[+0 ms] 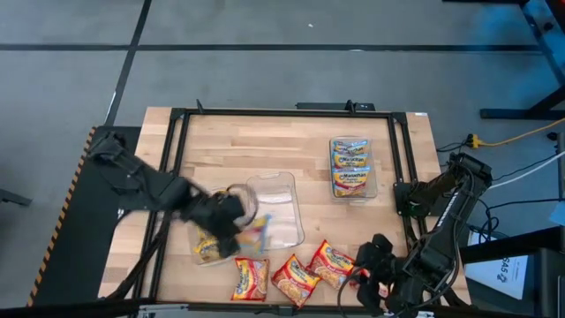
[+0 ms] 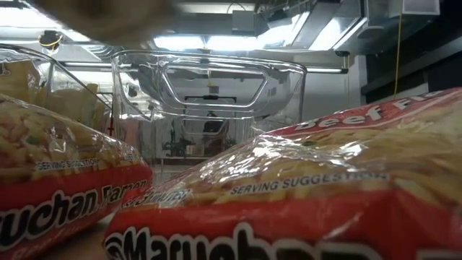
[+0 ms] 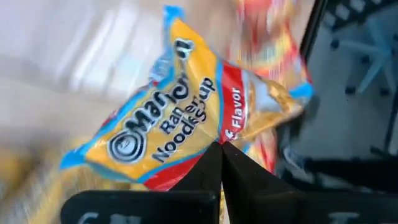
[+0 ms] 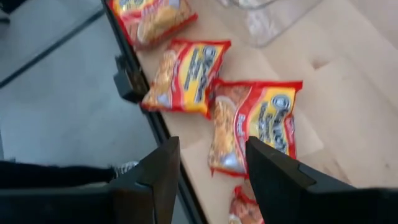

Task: Sort Maruchan noodles
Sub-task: Put the blue noodle pack into the right transparent bin

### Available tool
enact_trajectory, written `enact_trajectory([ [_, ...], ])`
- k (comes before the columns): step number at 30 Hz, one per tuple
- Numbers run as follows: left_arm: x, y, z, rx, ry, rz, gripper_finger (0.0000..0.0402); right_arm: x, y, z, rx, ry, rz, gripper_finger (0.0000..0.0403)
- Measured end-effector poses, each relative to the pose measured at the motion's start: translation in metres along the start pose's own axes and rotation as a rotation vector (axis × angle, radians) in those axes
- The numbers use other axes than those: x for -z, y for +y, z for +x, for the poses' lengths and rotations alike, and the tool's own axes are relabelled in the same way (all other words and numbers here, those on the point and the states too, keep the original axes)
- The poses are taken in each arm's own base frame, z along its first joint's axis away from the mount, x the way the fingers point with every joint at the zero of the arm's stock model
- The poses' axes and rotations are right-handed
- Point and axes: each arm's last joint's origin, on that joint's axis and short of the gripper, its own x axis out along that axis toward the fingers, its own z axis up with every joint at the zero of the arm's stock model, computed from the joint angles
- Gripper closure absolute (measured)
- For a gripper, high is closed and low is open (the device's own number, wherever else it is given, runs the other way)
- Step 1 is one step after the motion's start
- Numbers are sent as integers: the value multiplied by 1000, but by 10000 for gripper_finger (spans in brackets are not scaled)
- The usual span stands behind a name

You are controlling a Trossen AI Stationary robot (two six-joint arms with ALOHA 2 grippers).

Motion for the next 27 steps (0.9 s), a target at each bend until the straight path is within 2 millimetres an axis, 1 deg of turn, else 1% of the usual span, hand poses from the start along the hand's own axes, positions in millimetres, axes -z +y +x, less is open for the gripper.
enact_trajectory([
  [4,-40,20,5,-11,-114,74,401,-2,0,0,8,-56,2,224],
  [6,-57,31,6,-22,-165,110,401,-3,-1,0,18,-111,15,224],
  [10,-88,52,8,-20,-243,160,401,-8,-1,-1,38,-298,19,224],
  [12,-104,59,15,-1,-278,176,402,-11,-1,-2,47,-402,-1,224],
  [15,-122,69,28,37,-302,196,401,-18,1,-8,79,-577,-47,224],
  [17,-131,74,38,56,-306,204,401,-23,1,-14,111,-717,-77,224],
  [19,-140,76,54,79,-319,212,401,-28,1,-22,147,-853,-103,224],
  [21,-144,78,67,97,-302,222,401,-34,-2,-31,202,-990,-140,224],
  [22,-146,78,73,112,-310,225,401,-37,-5,-37,223,-1032,-157,224],
  [24,-149,78,81,122,-310,224,401,-45,-15,-50,265,-1028,-216,224],
  [27,-152,79,90,119,-312,222,401,-58,-40,-74,276,-979,-224,224],
])
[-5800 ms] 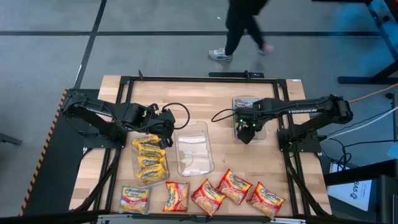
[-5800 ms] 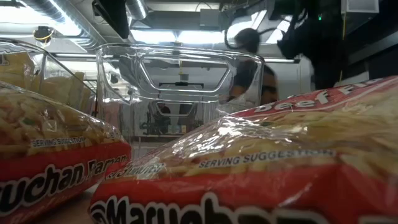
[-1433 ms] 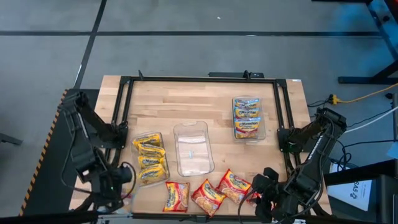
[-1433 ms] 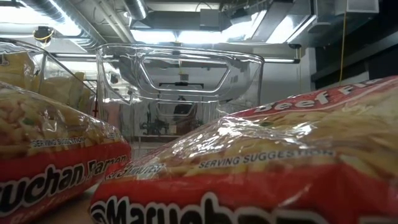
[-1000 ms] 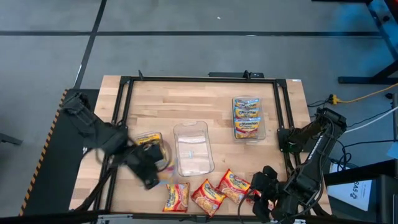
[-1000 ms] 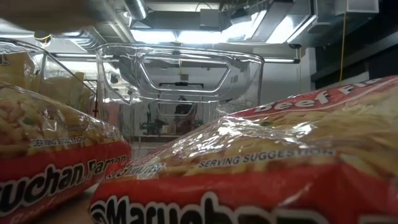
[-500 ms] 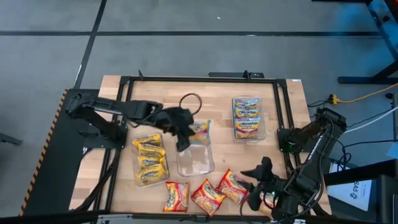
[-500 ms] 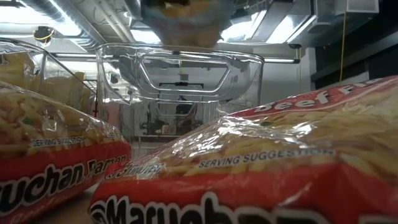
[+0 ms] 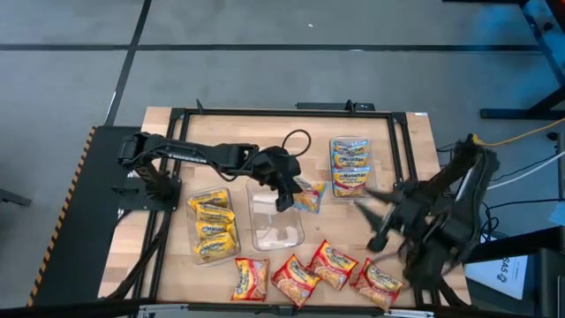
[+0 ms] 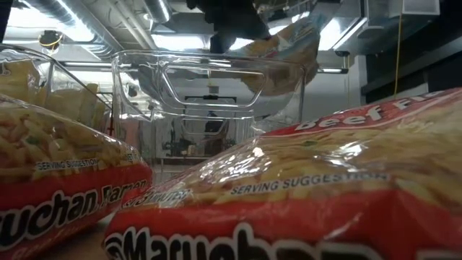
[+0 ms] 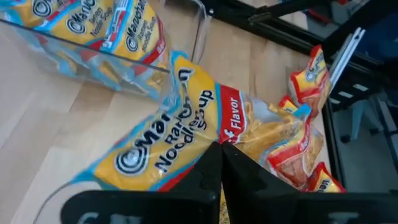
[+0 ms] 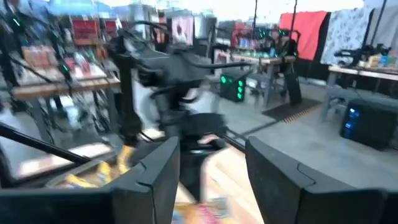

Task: Sort Maruchan noodles
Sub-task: Put the blue noodle pack into the right transparent bin

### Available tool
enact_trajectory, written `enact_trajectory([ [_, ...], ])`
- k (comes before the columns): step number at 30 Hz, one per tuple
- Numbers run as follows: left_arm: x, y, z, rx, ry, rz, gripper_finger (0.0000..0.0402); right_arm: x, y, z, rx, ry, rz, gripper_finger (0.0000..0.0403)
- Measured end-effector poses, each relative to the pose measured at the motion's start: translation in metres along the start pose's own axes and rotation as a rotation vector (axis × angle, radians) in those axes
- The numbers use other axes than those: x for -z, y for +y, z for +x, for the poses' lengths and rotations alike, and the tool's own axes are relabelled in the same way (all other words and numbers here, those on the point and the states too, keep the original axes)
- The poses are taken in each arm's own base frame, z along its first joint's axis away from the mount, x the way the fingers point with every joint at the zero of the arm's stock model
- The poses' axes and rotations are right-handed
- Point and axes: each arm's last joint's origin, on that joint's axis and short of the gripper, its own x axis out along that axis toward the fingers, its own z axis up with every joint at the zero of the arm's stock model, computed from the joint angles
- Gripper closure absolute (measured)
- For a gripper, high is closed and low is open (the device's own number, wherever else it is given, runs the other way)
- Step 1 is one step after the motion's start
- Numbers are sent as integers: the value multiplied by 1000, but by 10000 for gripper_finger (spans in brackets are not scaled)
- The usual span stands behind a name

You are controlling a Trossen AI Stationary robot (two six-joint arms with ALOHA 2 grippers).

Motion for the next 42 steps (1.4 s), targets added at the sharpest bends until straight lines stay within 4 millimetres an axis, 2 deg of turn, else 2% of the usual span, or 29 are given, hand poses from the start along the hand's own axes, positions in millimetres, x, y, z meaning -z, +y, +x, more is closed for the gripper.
enact_trajectory([
  [2,-5,0,-1,-7,-16,2,401,-11,-23,-1,-3,38,-17,224],
  [6,-29,0,-3,-19,-108,25,401,-30,-64,-3,-12,61,-2,224],
  [10,-56,5,9,-31,-145,47,401,-43,-105,-5,-40,119,35,224],
  [16,-94,12,36,-3,-190,89,401,-42,-160,-6,-74,184,164,224],
  [21,-110,15,55,-30,-202,134,401,-25,-193,-8,-145,406,305,224],
  [24,-115,13,55,-67,-204,175,401,-10,-206,-8,-149,487,383,224],
  [31,-116,4,52,-97,-215,213,401,22,-228,-7,-70,545,719,223],
  [42,-119,-4,51,-106,-264,266,401,71,-215,-2,-136,422,986,223],
])
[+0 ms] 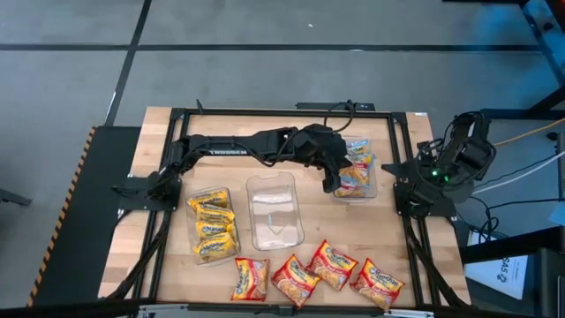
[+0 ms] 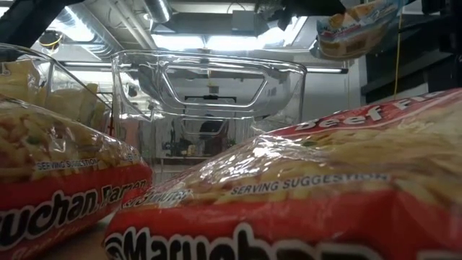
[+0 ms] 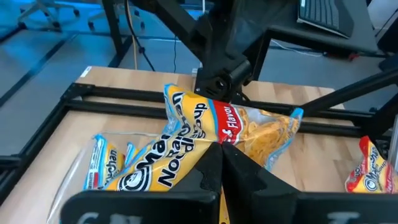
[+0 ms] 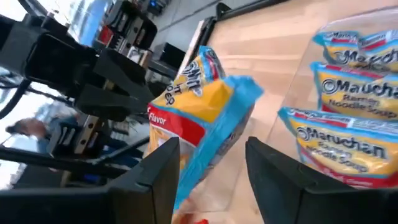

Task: Sort Maruchan noodles
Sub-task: Put the blue noodle pack into the right transparent bin

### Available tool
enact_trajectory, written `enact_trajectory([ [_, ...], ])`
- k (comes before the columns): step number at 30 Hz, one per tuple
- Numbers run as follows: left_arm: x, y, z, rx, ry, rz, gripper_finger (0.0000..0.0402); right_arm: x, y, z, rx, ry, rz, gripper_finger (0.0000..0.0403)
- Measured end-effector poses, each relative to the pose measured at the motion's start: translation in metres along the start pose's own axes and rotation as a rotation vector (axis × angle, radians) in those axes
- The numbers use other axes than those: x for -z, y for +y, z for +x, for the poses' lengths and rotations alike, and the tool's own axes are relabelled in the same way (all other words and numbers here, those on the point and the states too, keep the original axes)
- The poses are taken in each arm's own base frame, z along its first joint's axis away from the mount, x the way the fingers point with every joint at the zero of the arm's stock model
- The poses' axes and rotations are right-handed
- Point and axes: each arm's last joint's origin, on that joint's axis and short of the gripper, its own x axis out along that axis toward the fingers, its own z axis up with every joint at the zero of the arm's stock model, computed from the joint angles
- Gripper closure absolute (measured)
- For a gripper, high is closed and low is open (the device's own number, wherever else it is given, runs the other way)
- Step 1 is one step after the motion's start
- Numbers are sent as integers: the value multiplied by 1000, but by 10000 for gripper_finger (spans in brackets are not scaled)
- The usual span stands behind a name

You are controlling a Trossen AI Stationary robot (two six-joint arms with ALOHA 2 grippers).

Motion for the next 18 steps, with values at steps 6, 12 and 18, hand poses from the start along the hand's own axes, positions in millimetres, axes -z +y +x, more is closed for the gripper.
enact_trajectory([
  [6,-2,-5,-1,5,-18,4,401,11,-6,7,-21,-6,37,223],
  [12,-4,-12,-2,27,-37,9,401,16,-6,10,-50,-59,70,223],
  [18,-5,-16,-2,34,-47,12,401,20,1,11,-72,-61,84,223],
])
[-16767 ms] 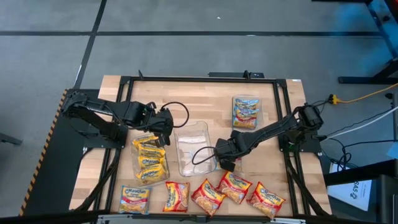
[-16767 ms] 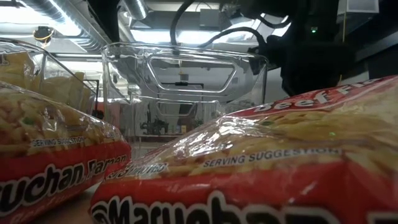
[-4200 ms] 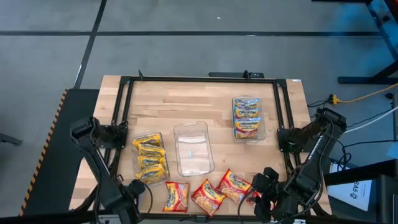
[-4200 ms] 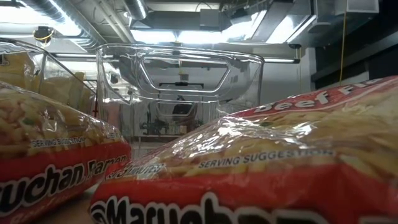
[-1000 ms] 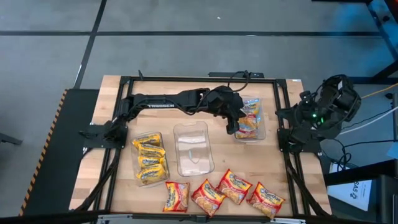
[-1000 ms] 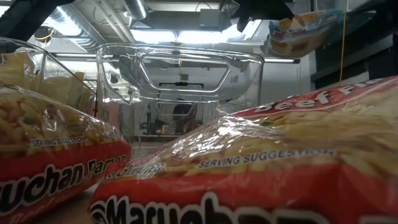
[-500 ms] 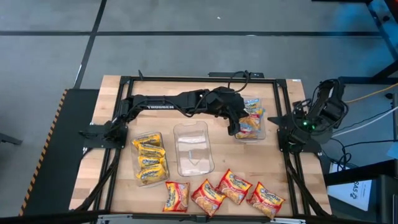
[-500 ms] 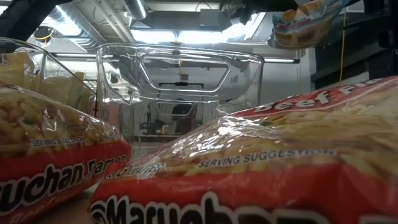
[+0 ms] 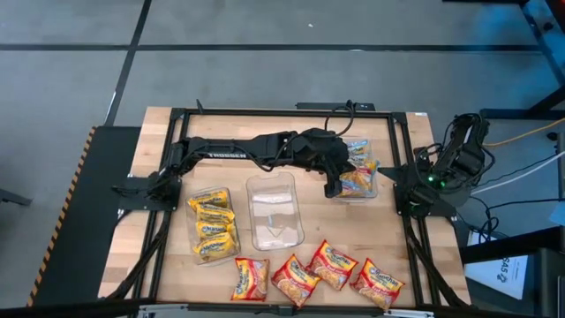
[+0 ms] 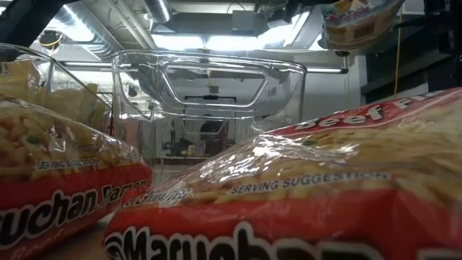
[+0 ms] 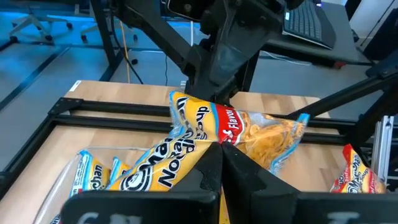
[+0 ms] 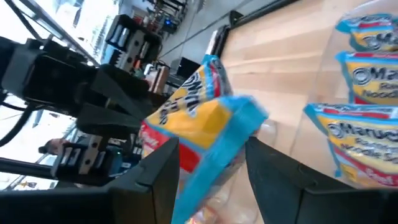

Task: Sort Maruchan noodles
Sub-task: Put the blue noodle pack into the right transparent bin

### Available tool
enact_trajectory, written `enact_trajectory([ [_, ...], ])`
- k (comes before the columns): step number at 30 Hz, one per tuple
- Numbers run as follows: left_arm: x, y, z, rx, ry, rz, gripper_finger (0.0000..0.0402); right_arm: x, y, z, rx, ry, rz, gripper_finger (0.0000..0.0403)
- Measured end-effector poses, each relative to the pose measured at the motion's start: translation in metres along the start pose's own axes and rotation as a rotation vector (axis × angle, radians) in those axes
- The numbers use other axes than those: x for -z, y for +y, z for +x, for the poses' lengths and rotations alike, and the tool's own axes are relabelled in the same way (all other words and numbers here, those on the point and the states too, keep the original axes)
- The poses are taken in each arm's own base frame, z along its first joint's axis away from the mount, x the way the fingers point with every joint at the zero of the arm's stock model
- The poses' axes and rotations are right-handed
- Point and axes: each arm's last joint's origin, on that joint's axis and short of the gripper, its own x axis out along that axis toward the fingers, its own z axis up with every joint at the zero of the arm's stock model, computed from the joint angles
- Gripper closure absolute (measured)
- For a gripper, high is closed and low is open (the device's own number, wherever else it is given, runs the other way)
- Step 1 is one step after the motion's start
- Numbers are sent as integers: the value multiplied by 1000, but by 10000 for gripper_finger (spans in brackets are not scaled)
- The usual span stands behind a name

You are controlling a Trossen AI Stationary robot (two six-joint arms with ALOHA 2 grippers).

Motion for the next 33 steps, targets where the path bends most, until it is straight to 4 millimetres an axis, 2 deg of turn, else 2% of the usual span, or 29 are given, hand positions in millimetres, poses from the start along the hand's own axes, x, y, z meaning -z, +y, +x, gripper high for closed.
enact_trajectory([
  [6,-4,-3,0,9,-42,1,401,9,11,7,-5,-56,-28,223],
  [14,-3,-9,0,22,-40,5,401,18,19,31,80,-30,-51,223],
  [19,-3,-15,-2,32,-36,9,401,13,34,47,29,-29,-113,223],
  [24,1,-17,-1,32,1,12,401,6,33,56,46,14,-139,226],
  [27,3,-16,-1,17,23,12,401,3,31,59,63,36,-152,252],
  [33,7,-15,-1,-8,67,14,401,-1,29,62,79,38,-200,367],
])
